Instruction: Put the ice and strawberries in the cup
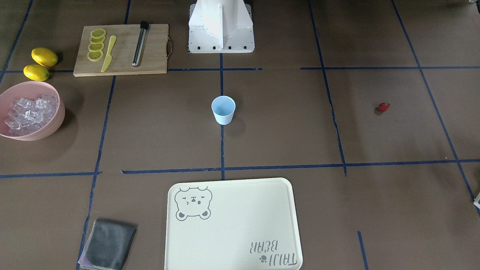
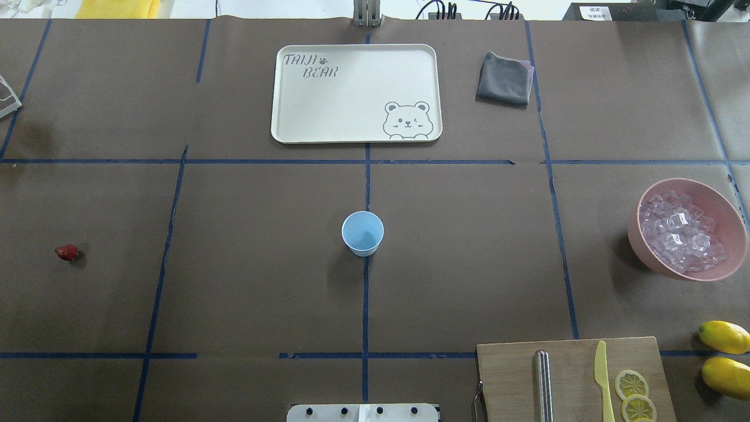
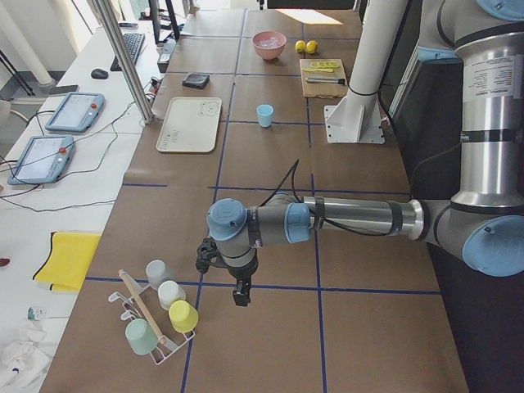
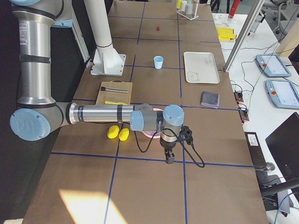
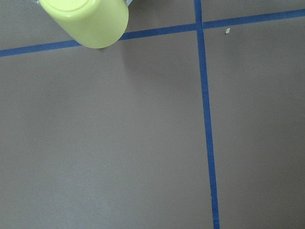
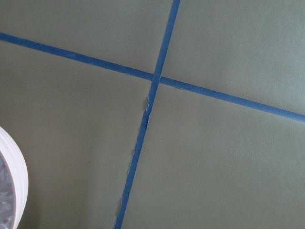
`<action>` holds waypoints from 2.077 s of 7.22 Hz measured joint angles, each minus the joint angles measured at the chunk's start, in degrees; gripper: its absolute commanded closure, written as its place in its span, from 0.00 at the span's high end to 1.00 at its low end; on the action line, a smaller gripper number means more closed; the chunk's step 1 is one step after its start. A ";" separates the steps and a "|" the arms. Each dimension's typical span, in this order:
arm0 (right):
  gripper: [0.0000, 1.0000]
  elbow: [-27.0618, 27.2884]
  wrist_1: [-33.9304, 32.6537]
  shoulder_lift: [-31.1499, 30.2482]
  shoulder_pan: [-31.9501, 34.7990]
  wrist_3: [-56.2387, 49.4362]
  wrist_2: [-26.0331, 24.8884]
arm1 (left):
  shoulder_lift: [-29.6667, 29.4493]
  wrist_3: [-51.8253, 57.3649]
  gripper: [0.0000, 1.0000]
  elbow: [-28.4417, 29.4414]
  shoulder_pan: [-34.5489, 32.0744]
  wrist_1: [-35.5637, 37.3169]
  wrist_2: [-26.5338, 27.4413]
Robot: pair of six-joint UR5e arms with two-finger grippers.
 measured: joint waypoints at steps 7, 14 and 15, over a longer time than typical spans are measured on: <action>1.00 10.06 2.90 -4.58 -4.19 2.99 6.40 | 0.13 -0.16 1.00 0.04 0.00 0.11 -0.04; 0.96 10.87 31.42 -11.99 -20.49 32.74 2.94 | 0.73 -0.18 1.00 0.06 0.05 0.28 -0.26; 0.95 11.11 31.96 -11.99 -21.90 33.93 1.62 | 0.91 -0.20 1.00 0.03 0.07 0.24 -0.33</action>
